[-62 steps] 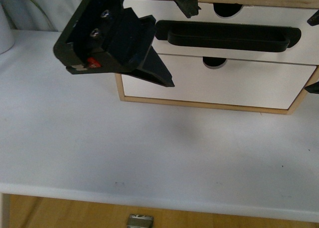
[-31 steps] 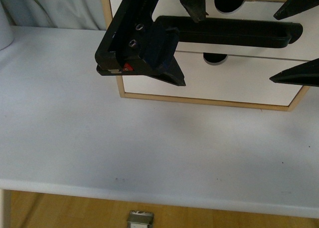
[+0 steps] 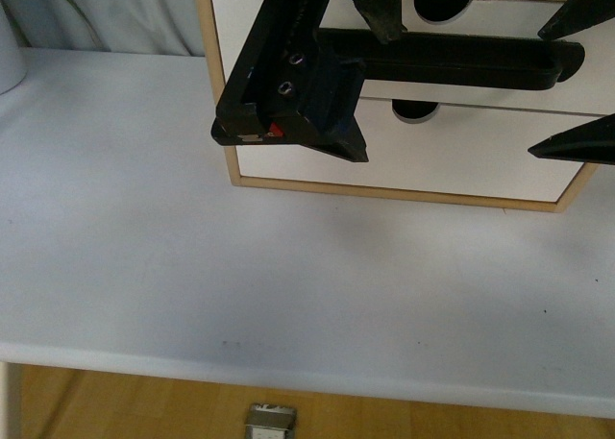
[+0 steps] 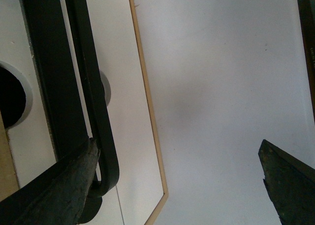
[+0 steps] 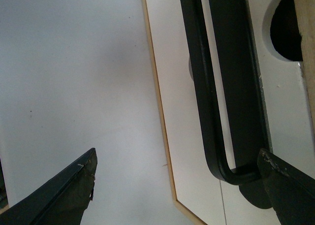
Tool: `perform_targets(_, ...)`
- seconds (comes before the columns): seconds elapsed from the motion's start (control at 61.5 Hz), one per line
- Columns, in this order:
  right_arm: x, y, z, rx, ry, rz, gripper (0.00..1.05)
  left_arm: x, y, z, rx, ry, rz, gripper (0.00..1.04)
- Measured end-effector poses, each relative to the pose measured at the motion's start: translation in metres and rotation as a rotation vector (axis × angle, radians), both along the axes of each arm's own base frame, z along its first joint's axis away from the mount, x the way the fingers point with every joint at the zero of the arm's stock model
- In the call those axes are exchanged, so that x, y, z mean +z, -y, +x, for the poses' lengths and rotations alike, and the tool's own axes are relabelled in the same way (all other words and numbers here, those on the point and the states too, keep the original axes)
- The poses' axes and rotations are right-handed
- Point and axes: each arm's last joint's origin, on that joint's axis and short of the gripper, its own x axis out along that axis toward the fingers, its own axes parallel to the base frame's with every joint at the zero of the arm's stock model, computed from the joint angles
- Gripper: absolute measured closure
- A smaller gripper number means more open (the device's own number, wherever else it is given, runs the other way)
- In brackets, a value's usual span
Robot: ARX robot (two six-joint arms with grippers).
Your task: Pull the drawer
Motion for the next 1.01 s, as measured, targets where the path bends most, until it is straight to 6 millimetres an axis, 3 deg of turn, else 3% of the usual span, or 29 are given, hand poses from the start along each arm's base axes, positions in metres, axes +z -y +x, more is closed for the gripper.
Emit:
perform_targets(0.552,0.000,0.010,0.001,-0.035,-0.030,0.041,0.09,-0.011,0.009,0.010,0.018,0.043,-0.002,0.06)
perform_targets(1.008,0.004,0.015,0.002,-0.038,-0.090,0.192,0.09,-0.022,0.010,0.014,0.024,0.042,0.006,0.06)
